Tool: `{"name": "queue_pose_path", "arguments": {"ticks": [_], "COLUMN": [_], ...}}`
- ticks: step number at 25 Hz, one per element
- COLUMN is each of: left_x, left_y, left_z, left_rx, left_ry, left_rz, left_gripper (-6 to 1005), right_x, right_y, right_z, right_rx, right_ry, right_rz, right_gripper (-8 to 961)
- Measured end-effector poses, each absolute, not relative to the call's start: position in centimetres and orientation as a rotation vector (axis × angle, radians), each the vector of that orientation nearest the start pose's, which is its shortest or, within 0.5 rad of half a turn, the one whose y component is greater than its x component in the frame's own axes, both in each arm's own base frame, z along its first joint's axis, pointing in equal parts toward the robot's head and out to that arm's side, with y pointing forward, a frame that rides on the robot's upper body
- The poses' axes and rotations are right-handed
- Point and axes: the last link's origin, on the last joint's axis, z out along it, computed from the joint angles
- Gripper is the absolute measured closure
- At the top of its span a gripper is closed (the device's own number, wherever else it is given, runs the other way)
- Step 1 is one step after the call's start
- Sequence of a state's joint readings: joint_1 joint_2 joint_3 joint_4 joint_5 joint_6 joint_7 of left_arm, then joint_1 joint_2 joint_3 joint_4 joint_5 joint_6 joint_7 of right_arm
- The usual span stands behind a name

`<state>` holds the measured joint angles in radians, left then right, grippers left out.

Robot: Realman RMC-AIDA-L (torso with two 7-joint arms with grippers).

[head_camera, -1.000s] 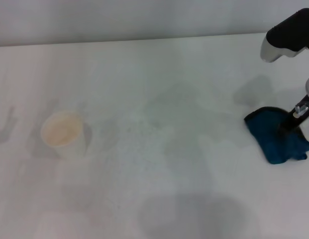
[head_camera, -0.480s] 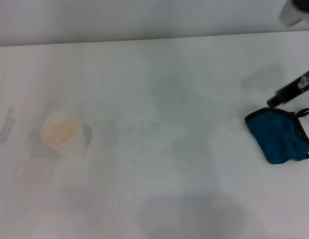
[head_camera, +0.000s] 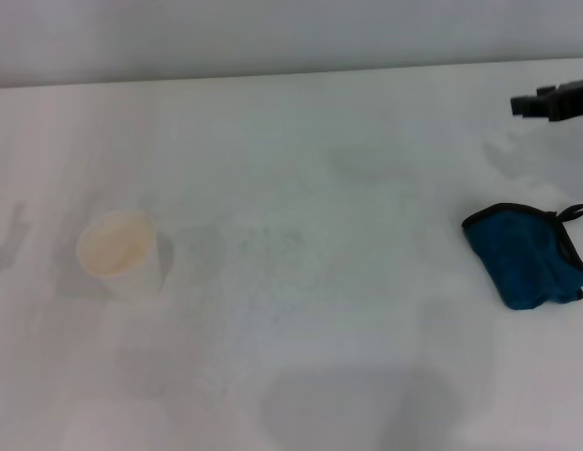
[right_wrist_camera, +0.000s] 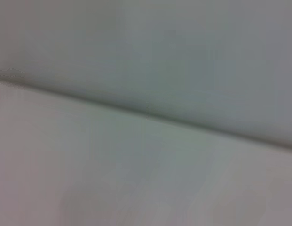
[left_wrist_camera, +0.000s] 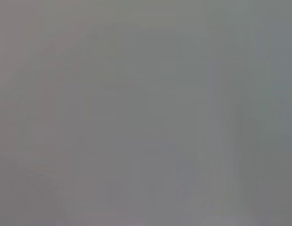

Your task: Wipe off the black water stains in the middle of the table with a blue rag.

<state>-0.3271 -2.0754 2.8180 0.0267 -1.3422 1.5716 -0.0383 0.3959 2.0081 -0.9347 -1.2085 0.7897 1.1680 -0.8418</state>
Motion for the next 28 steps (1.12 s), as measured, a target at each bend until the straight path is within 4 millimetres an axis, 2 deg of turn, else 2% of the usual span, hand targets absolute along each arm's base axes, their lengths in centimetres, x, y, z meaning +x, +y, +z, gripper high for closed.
{"name": "queue_pose_path", "arguments": {"ticks": [6,10,16,21,28], "left_x": [-34.7,-34.9,-35.0,-35.3,-35.7], "left_y": [26.7,26.6,27.0,27.1,26.8], "left_z": [2.4,2.7,2.8,2.8,3.0], "left_rx": [-1.504,-1.484,-1.473,-1.465,-1.432], "left_ry": [-0.229,-0.236,-0.247,-0.264,-0.294], "left_rz": [-0.673,-0.666,-0.659,-0.645,-0.644], "left_gripper": [115,116,116,115,115], "right_x": [32.2,34.6,36.9,37.7,38.5], "right_y": [36.7,35.6,34.3,33.6,32.7], "right_z": [10.8,11.4,10.8,9.5,8.8], "right_rx": [-2.047,-1.941,-1.865,-1.802,-1.699], "right_ry": [0.955,0.876,0.745,0.633,0.534], "right_rz": [0.4,0.563,0.573,0.579,0.564], "right_gripper": [470,452,424,402,370]}}
